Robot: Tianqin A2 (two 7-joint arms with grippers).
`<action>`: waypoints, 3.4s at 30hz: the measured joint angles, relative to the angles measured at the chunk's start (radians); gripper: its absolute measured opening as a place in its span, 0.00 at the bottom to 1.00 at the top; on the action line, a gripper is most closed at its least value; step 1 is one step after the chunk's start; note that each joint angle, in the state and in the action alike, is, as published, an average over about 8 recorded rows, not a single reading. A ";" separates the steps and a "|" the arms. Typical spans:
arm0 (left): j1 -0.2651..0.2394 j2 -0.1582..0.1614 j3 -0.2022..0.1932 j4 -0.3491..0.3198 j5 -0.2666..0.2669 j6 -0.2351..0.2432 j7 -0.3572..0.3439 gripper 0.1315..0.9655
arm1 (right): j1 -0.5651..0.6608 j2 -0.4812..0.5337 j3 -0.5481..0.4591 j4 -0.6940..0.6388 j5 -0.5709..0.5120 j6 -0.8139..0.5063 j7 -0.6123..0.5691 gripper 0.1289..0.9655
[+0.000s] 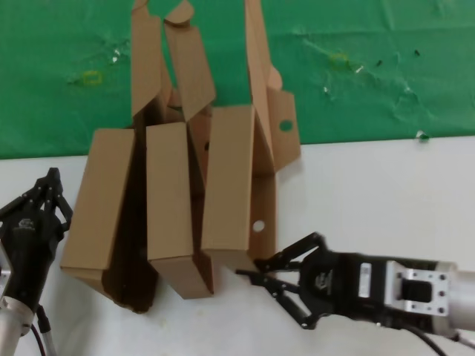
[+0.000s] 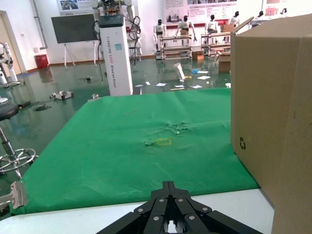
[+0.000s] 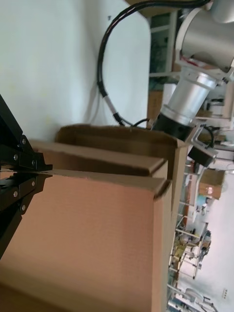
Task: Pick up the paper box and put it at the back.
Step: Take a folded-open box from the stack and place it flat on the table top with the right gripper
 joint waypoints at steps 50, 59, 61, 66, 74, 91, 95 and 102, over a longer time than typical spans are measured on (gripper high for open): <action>0.000 0.000 0.000 0.000 0.000 0.000 0.000 0.01 | 0.803 -0.477 -0.255 -0.730 -1.275 -0.233 0.422 0.02; 0.000 0.000 0.000 0.000 0.000 0.000 0.000 0.01 | 0.808 -0.508 -0.234 -0.709 -1.291 -0.318 0.441 0.02; 0.000 0.000 0.000 0.000 0.000 0.000 0.000 0.01 | 0.814 -0.508 -0.233 -0.695 -1.288 -0.355 0.444 0.02; 0.000 0.000 0.000 0.000 0.000 0.000 0.000 0.01 | 0.843 -0.511 -0.238 -0.670 -1.288 -0.433 0.451 0.02; 0.000 0.000 0.000 0.000 0.000 0.000 0.000 0.01 | 0.874 -0.535 -0.253 -0.693 -1.302 -0.459 0.457 0.02; 0.000 0.000 0.000 0.000 0.000 0.000 0.000 0.01 | 0.894 -0.568 -0.270 -0.771 -1.292 -0.438 0.456 0.02; 0.000 0.000 0.000 0.000 0.000 0.000 0.000 0.01 | 0.893 -0.566 -0.272 -0.775 -1.285 -0.442 0.456 0.02; 0.000 0.000 0.000 0.000 0.000 0.000 0.000 0.01 | 0.894 -0.566 -0.275 -0.796 -1.275 -0.430 0.455 0.02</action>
